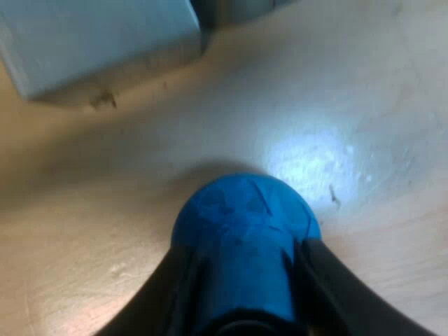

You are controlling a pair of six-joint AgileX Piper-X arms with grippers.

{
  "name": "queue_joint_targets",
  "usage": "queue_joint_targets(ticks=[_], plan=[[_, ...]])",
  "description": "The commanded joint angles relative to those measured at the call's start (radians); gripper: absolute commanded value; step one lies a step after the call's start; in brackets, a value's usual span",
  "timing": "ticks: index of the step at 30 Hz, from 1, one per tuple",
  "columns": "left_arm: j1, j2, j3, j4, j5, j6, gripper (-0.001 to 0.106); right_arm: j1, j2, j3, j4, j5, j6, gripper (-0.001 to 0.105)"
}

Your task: Grind coffee beans and then tamp

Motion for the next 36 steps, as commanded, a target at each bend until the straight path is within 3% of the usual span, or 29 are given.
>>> queue_joint_targets(ticks=[1, 5, 7, 11, 14, 19, 25, 31, 36], plan=[[0.001, -0.006, 0.006, -0.021, -0.071, -0.013, 0.0, -0.005, -0.005, -0.009, -0.016, -0.016, -0.016, 0.071], [0.001, -0.006, 0.006, -0.025, -0.127, -0.014, 0.002, -0.005, -0.005, -0.009, -0.018, -0.016, -0.01, 0.071], [0.001, -0.006, 0.006, -0.023, -0.142, -0.014, 0.009, -0.005, -0.005, -0.009, -0.018, -0.016, -0.011, 0.071], [0.001, -0.006, 0.006, -0.023, -0.122, -0.017, 0.046, -0.005, -0.005, -0.009, -0.018, -0.016, 0.008, 0.071], [0.001, -0.006, 0.006, -0.023, -0.084, -0.017, 0.059, -0.005, -0.005, -0.009, -0.018, -0.018, 0.011, 0.071], [0.001, -0.006, 0.0, -0.012, -0.072, -0.014, 0.064, -0.005, -0.005, -0.009, -0.018, -0.018, 0.044, 0.071], [0.001, -0.017, -0.09, 0.11, -0.078, -0.009, 0.077, -0.005, -0.008, -0.011, -0.018, -0.065, 0.056, 0.071], [0.001, -0.153, -0.187, 0.164, -0.078, -0.006, 0.078, -0.007, -0.063, -0.093, 0.122, -0.079, 0.056, 0.071], [0.001, -0.335, -0.259, 0.168, -0.078, -0.016, 0.078, -0.02, -0.13, -0.219, 0.399, -0.079, 0.036, 0.072]])
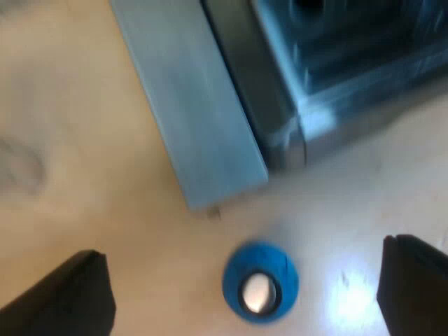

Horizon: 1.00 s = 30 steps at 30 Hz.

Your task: Grind coffee beans and then tamp

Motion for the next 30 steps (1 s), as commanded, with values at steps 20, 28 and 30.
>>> queue_joint_targets(ticks=[20, 28, 30], plan=[[0.073, -0.24, -0.174, 0.06, -0.003, -0.06, 0.078, -0.669, -0.334, -0.463, 0.796, -0.144, -0.154, 0.072], [0.172, -0.246, -0.174, 0.073, -0.003, -0.034, 0.078, -1.131, -0.403, -0.431, 0.861, -0.289, -0.244, 0.071], [0.172, -0.263, -0.174, 0.08, -0.003, -0.035, 0.078, -1.267, -0.454, -0.402, 0.867, -0.34, -0.27, 0.071]])
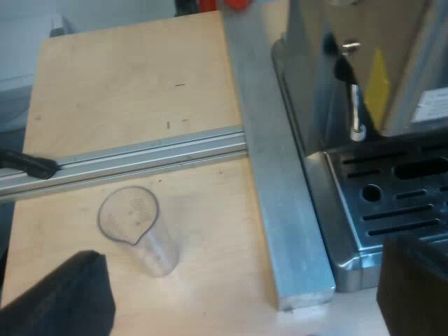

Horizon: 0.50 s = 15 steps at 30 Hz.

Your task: Grind coffee beans and then tamp

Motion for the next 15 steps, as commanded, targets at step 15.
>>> queue_joint_targets(ticks=[15], plan=[[-0.018, -0.434, 0.133, 0.016, -0.035, 0.009, 0.078, -0.365, -0.518, 0.208, 0.019, -0.066, -0.167, 0.071]])
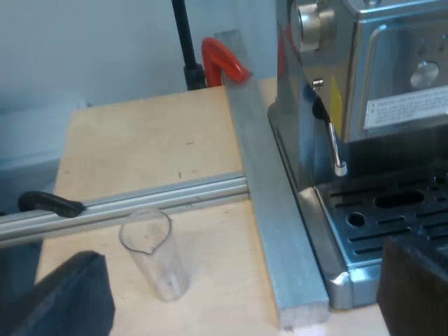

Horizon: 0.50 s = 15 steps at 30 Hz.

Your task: Grind coffee beans and then tamp

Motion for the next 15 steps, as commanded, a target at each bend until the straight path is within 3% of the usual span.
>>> queue_joint_targets(ticks=[1, 9, 10, 15], plan=[[-0.005, -0.115, 0.042, -0.002, -0.023, 0.003, 0.078, -0.006, -0.068, 0.02, 0.009, -0.005, -0.011, 0.071], [-0.005, -0.306, 0.118, 0.021, -0.023, 0.003, 0.078, -0.006, -0.301, 0.115, 0.116, -0.007, -0.008, 0.071], [-0.005, -0.425, 0.147, 0.124, -0.023, 0.003, 0.078, -0.006, -0.343, 0.133, 0.125, -0.007, -0.008, 0.071], [-0.005, -0.494, 0.165, 0.274, -0.023, 0.006, 0.078, -0.002, -0.368, 0.162, 0.201, -0.025, 0.0, 0.071]])
